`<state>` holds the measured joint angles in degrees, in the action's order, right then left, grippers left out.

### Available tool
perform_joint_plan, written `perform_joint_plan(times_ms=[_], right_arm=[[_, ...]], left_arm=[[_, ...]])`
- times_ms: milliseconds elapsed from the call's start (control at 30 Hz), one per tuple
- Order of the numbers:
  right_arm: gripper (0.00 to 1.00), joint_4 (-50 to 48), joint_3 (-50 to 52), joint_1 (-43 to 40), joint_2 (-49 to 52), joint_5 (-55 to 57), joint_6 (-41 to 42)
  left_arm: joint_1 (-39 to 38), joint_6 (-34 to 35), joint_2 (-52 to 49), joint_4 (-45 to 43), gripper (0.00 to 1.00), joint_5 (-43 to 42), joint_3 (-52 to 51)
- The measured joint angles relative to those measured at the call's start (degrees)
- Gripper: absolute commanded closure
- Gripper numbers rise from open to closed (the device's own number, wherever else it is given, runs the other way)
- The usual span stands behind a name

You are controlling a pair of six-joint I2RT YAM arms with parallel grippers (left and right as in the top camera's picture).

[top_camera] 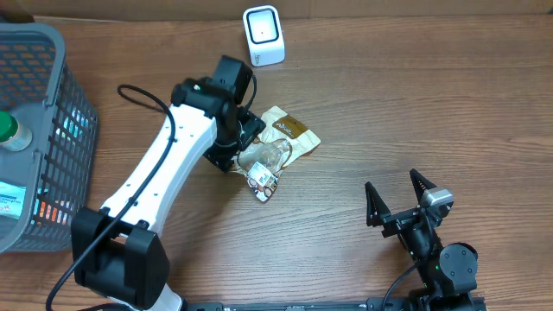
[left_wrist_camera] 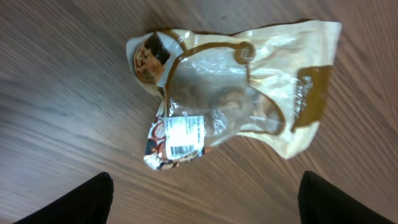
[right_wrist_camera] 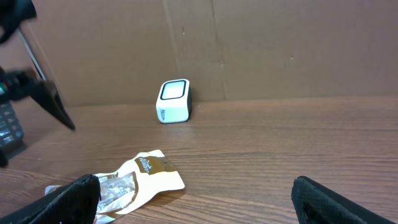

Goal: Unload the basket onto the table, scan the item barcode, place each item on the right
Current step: 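Carry the snack bag to table centre and release it, then reach the left gripper into the basket and grasp the red packet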

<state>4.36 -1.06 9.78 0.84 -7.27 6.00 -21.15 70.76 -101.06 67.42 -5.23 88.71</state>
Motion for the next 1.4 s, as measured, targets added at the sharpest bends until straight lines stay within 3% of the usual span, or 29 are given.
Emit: perform_joint_plan(times_ms=[133, 400, 600, 1033, 1167, 1400], right_arm=[[0.00, -0.02, 0.00, 0.00, 0.00, -0.02, 0.00], [0.00, -0.02, 0.00, 0.00, 0.00, -0.02, 0.00], [0.00, 0.00, 0.00, 0.00, 0.00, -0.02, -0.02], [0.00, -0.04, 0.00, 0.00, 0.00, -0.02, 0.00], [0.00, -0.02, 0.00, 0.00, 0.00, -0.02, 0.00], [0.00, -0.04, 0.00, 0.00, 0.00, 0.00, -0.02]], left_arm=[[0.00, -8.50, 0.00, 6.32, 0.25, 4.24, 10.47], [2.78, -33.55, 0.68, 16.76, 0.20, 11.06, 37.07], [15.17, -39.15, 4.79, 20.11, 0.19, 11.87, 48.17], [56.37, -36.20, 9.14, 26.58, 0.33, 12.31, 47.15], [63.71, -36.46, 8.90, 26.14, 0.36, 10.56, 42.82], [68.61, -39.95, 6.49, 21.38, 0.45, 8.11, 28.59]])
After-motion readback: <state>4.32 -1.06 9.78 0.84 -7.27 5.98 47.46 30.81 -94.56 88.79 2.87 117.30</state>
